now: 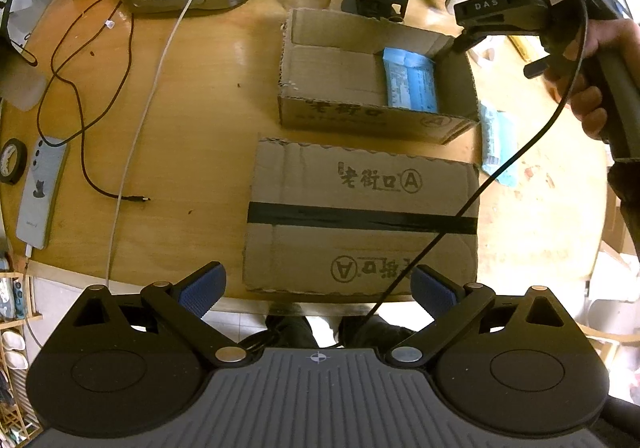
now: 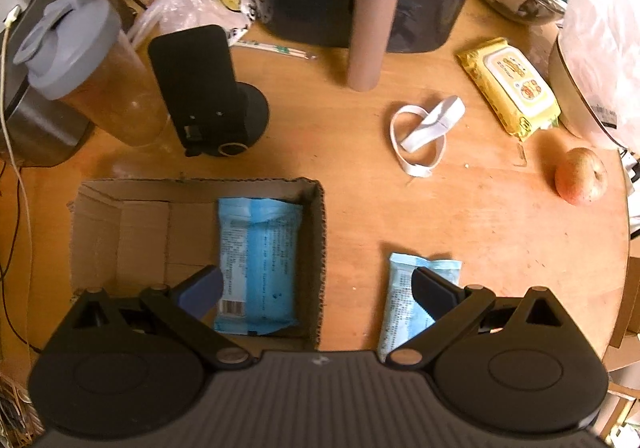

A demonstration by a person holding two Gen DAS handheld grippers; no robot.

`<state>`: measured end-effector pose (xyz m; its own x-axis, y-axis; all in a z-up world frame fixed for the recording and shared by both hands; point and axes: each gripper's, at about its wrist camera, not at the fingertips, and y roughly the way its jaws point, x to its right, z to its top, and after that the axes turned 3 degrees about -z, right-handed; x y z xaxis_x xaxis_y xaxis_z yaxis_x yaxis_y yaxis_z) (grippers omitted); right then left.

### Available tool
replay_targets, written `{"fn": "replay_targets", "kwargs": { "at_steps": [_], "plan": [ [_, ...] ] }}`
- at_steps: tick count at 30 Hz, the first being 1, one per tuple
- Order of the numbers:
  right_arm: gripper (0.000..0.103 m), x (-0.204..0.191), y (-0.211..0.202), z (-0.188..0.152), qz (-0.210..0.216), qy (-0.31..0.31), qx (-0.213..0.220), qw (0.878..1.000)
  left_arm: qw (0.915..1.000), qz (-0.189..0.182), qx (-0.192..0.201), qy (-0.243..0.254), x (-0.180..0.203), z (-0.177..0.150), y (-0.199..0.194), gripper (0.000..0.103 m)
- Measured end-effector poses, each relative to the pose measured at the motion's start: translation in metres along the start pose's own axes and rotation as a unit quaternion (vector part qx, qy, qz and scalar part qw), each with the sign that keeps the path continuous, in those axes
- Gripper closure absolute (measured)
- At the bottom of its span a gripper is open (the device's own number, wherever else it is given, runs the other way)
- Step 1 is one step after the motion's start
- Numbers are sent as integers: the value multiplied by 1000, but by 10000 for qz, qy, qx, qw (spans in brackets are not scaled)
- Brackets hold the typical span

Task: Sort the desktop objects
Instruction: 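Move the right gripper over the smaller blue packet on the table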

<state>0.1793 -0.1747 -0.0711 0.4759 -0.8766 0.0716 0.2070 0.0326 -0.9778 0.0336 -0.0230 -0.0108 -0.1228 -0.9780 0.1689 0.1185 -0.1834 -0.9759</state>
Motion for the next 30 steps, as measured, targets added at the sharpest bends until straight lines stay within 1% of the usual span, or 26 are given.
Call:
{"fn": "replay_targets", "kwargs": {
  "at_steps": [30],
  "plan": [
    [0, 57, 9, -12, -105, 376, -36, 9992, 9996, 24, -73, 254, 24, 3, 6, 2]
  ]
}}
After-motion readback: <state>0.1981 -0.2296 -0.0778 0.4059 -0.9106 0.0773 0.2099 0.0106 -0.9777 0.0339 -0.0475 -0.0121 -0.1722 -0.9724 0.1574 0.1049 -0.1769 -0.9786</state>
